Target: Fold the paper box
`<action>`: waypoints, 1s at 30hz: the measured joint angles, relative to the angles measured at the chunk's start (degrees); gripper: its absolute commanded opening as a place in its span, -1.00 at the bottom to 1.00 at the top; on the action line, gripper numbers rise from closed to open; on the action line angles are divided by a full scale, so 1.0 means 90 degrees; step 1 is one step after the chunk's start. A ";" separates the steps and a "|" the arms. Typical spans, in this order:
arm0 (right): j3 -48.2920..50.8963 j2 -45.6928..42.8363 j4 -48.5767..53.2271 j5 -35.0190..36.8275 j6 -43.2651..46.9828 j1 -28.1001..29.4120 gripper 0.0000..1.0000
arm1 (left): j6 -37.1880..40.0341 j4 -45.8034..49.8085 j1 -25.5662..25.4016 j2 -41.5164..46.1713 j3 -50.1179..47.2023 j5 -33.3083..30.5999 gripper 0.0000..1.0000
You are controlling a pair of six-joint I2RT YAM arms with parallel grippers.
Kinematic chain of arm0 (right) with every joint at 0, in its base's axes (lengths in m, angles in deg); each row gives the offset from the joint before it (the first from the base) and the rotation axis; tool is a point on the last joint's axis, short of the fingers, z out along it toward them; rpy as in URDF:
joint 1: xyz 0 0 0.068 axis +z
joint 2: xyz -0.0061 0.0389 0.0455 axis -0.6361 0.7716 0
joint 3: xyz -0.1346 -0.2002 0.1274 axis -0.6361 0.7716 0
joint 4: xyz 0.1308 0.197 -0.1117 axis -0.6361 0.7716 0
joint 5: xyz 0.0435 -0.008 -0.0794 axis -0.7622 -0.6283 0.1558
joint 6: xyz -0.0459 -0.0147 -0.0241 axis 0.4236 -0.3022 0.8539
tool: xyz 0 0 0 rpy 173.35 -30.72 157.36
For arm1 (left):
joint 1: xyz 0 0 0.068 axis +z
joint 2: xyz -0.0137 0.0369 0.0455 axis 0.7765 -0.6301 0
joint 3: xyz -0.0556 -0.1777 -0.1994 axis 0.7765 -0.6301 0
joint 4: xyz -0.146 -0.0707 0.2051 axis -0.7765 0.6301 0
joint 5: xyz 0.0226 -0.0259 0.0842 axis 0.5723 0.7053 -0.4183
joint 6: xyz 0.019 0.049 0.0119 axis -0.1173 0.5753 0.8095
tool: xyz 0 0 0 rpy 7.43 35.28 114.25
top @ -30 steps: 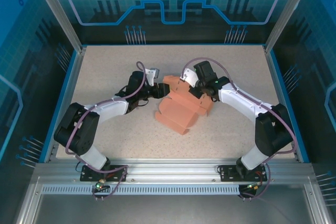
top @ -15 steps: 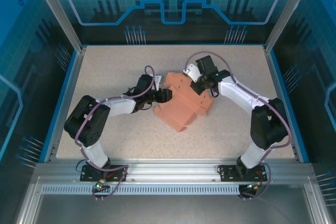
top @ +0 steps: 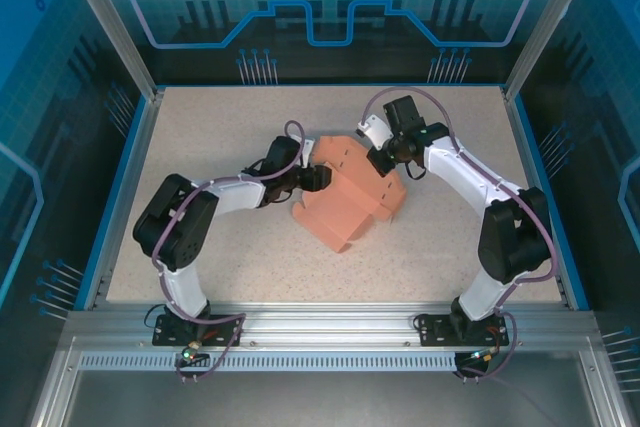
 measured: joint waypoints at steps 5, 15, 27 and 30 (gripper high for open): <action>0.0000 0.0000 0.0029 -0.0075 -0.0024 0.0000 -0.94 | 0.0032 0.0029 -0.0046 -0.0253 0.0223 0.0000 0.25; 0.0000 0.0000 0.0027 -0.0102 -0.0073 0.0000 -0.96 | 0.0104 -0.0049 -0.0287 -0.0437 0.0330 0.0189 0.17; 0.0000 0.0000 0.0017 -0.0126 -0.0180 0.0000 -0.97 | 0.0143 -0.0520 -0.0517 -0.0478 0.0294 0.0595 0.16; 0.0012 0.0000 0.0010 -0.0126 -0.0182 0.0000 -0.97 | 0.0141 -0.0639 -0.0578 -0.0595 0.0294 0.0634 0.17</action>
